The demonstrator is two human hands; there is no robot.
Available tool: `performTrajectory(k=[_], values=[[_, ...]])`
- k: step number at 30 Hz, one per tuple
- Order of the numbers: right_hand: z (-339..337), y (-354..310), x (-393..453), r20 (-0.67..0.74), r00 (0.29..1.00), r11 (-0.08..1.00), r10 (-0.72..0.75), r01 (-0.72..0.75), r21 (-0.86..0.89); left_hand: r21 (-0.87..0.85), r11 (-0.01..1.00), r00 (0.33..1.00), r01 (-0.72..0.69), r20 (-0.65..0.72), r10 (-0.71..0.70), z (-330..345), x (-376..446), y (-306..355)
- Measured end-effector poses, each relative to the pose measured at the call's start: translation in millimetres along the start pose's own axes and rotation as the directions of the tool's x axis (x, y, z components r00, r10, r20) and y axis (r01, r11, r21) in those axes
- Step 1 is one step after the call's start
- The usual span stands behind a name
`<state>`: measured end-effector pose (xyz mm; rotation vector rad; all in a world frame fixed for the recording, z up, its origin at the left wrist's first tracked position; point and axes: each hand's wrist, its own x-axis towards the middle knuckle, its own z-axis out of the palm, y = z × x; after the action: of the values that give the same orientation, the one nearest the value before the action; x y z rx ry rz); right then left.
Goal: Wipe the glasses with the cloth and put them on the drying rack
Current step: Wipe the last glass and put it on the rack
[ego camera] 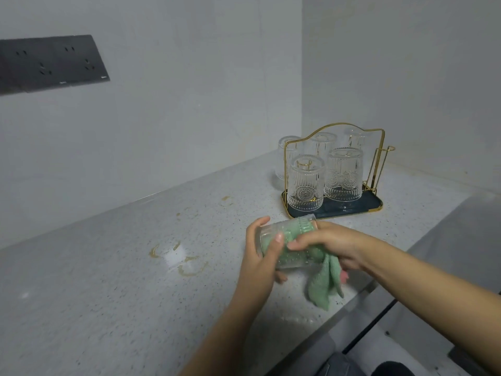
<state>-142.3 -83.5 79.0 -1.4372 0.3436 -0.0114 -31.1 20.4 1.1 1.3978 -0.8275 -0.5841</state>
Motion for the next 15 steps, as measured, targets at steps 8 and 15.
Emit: performTrajectory(k=[8,15], values=[[2,19,2,0.248,0.965,0.385,-0.087,0.262,-0.885,-0.155,0.91,0.921,0.385,0.124,-0.369,-5,4,8],[1,6,-2,0.219,0.97,0.26,-0.108,0.24,-0.935,-0.15,0.84,0.832,0.521,0.308,-0.461,-7,3,14]])
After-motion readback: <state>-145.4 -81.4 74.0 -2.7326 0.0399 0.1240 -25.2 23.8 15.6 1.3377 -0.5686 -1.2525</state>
